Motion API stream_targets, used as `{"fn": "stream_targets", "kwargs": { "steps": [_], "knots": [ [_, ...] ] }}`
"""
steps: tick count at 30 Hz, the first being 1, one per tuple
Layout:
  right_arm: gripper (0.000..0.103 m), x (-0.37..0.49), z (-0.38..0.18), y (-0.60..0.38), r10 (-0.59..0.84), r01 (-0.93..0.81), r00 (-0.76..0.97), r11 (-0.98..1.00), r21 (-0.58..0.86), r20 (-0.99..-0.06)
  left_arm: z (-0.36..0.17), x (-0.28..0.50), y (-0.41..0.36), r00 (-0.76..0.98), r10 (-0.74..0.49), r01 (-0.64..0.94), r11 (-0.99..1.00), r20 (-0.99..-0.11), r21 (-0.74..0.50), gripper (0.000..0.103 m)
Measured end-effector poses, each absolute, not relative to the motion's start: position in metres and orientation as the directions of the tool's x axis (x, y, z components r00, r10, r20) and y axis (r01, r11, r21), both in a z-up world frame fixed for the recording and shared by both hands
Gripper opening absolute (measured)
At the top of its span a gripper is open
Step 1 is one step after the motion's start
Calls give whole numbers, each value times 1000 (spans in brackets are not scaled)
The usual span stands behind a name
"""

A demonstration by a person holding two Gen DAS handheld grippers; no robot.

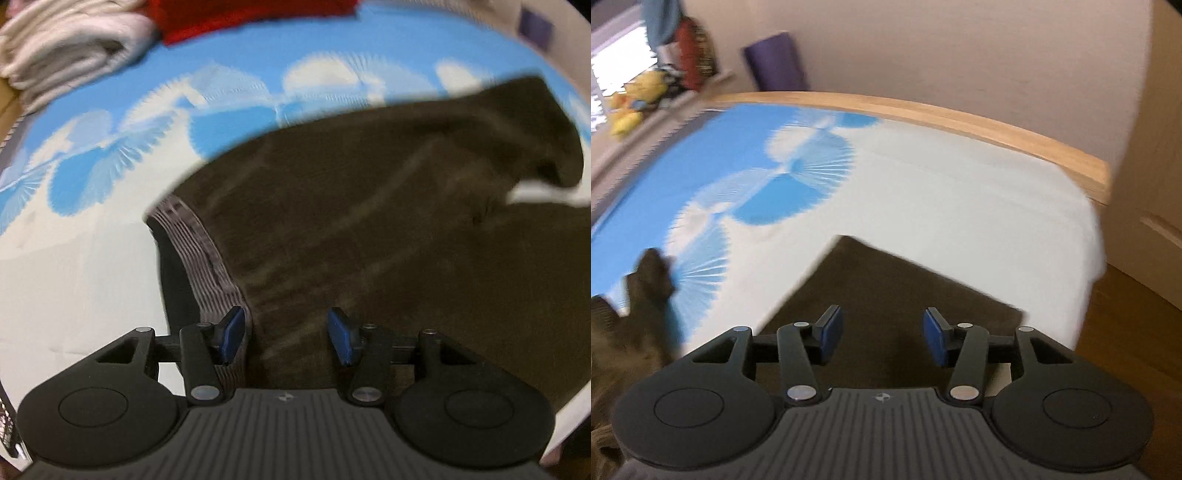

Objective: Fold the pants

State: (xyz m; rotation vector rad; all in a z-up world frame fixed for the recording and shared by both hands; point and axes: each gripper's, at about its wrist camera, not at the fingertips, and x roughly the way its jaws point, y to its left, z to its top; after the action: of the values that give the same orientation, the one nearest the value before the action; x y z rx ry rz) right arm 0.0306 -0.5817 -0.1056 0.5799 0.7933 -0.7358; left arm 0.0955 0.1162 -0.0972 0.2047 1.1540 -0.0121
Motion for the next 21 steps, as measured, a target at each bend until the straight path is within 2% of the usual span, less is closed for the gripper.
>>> {"fn": "stream_targets", "kwargs": {
  "steps": [4, 9, 16, 18, 20, 21],
  "knots": [
    [51, 47, -103, -563, -269, 693, 553, 674, 257, -788, -120, 100, 113, 282, 223, 114, 958, -933, 264, 54],
    [51, 72, -100, -532, -136, 583, 599, 750, 313, -789, -96, 98, 105, 357, 170, 99, 971, -919, 218, 54],
    [50, 108, -87, -472, -69, 400, 648, 878, 262, -758, -62, 95, 90, 473, 128, 94, 976, -872, 195, 54],
    [50, 117, -83, -455, -40, 346, 666, 901, 262, -745, -55, 97, 90, 482, 127, 72, 980, -867, 184, 50],
    [46, 125, -80, -441, -18, 304, 678, 917, 258, -734, -52, 102, 89, 495, 137, 58, 980, -858, 190, 38],
    [44, 128, -78, -434, -8, 287, 684, 922, 259, -730, -49, 102, 88, 505, 142, 49, 980, -852, 192, 36]
  ]
}}
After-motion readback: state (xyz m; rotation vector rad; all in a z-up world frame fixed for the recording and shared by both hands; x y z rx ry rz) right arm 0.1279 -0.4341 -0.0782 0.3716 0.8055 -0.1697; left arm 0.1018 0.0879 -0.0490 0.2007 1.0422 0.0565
